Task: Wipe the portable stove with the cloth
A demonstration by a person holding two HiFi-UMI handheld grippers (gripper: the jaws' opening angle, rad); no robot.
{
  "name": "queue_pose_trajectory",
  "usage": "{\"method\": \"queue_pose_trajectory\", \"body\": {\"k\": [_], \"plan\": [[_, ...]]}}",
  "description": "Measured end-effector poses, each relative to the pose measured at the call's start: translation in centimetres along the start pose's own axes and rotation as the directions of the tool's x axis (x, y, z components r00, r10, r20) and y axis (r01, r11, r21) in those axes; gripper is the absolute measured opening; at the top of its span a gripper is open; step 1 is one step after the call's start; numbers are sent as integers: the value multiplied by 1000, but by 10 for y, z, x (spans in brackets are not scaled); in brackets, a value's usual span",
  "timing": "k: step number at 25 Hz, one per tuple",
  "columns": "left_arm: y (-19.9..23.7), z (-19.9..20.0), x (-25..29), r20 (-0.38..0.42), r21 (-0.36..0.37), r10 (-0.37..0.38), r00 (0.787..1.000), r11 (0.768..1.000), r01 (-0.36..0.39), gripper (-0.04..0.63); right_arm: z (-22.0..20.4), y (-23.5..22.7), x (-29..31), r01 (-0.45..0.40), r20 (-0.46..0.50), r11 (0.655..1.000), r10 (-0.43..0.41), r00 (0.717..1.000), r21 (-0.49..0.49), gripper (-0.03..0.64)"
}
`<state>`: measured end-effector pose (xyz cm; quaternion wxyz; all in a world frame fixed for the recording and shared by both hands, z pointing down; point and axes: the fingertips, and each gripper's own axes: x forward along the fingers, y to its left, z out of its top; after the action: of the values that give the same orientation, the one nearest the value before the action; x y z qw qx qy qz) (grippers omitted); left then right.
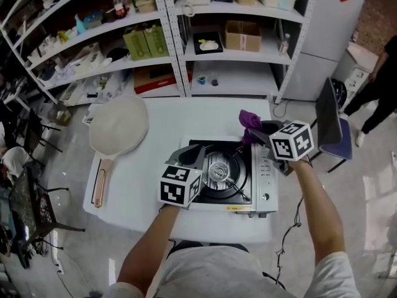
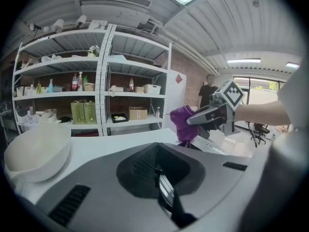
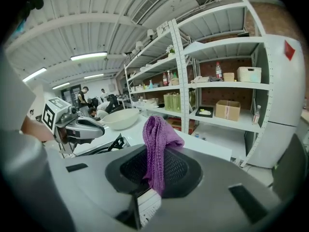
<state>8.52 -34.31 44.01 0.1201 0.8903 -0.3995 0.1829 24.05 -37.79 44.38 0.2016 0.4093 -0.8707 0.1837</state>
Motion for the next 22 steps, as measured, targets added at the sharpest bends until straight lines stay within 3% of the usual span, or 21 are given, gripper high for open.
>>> {"method": "queue_pose_trajectory", "body": {"k": [6,22], "plan": [[10,3,-16,7,4,6,1000,1000,-6,3,14,20,-15,51,78,999,-52,996,16,63],[20,2,-64,40,28,-24,999,999,23,3,5,96,-58,197,157,980,-200,967,36,63]]}}
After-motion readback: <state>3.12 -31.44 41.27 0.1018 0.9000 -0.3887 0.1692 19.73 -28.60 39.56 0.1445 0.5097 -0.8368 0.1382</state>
